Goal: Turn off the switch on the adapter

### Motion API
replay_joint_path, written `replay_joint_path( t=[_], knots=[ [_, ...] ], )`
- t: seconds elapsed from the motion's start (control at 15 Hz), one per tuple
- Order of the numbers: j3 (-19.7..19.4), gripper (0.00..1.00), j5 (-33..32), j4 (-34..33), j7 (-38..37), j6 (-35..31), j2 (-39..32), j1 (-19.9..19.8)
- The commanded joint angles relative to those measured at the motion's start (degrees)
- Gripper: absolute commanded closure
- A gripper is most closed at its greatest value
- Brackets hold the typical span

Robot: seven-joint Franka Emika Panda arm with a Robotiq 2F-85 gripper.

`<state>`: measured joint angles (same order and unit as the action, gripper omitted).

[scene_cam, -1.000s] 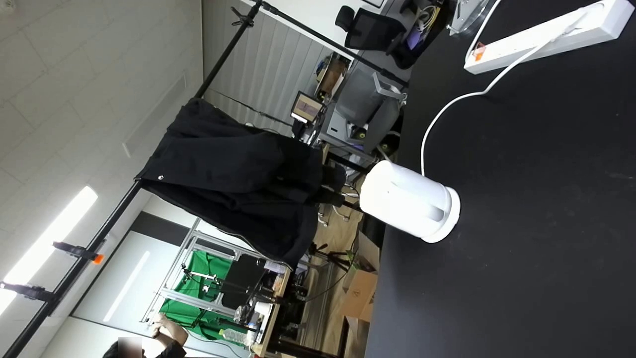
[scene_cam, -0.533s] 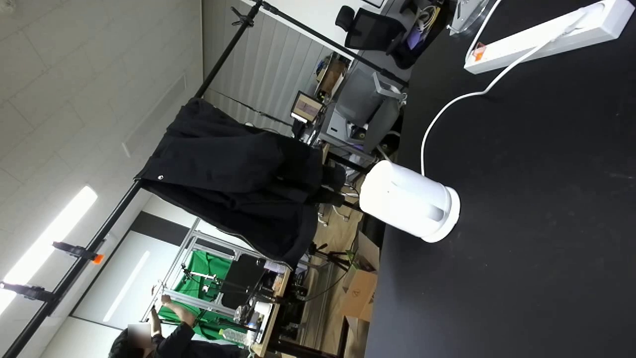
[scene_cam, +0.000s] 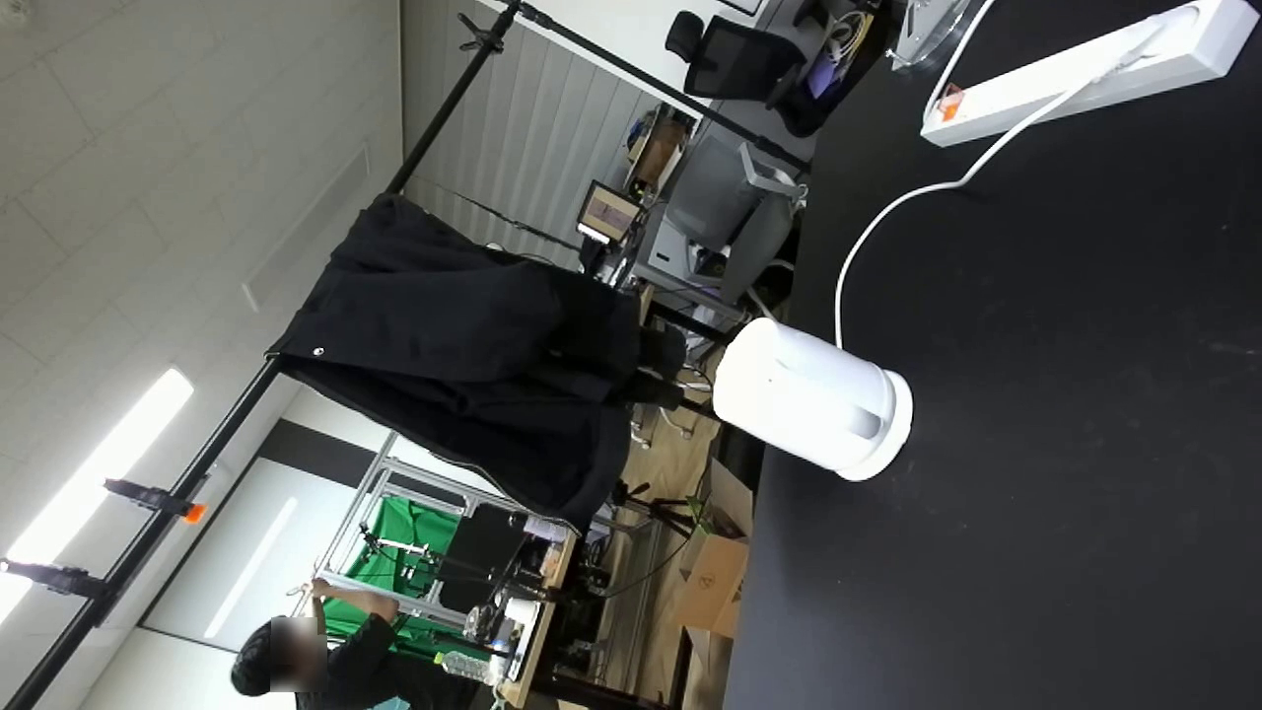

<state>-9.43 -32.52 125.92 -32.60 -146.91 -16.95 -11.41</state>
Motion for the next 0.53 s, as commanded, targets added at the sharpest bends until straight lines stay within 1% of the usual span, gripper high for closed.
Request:
replay_joint_path(
  t=[0.0, 0.2, 0.27, 0.33, 0.4, 0.47],
  knots=[
    [-3.0, 0.75, 1.5, 0.0, 1.0, -0.3, -0.1, 2.9],
    [-3.0, 0.75, 1.5, 0.0, 1.0, -0.2, -0.1, 2.9],
    [-3.0, 0.94, 1.5, 0.0, 1.0, -0.2, -0.1, 2.9],
    [-3.2, 0.94, 1.7, -1.5, 0.6, 0.3, -1.5, 3.5],
    [-3.5, 1.0, 2.6, -2.5, 1.1, 0.7, -2.4, 4.1],
    [-3.8, 1.0, 3.4, -3.5, 1.1, 0.8, -3.5, 4.9]
  ],
)
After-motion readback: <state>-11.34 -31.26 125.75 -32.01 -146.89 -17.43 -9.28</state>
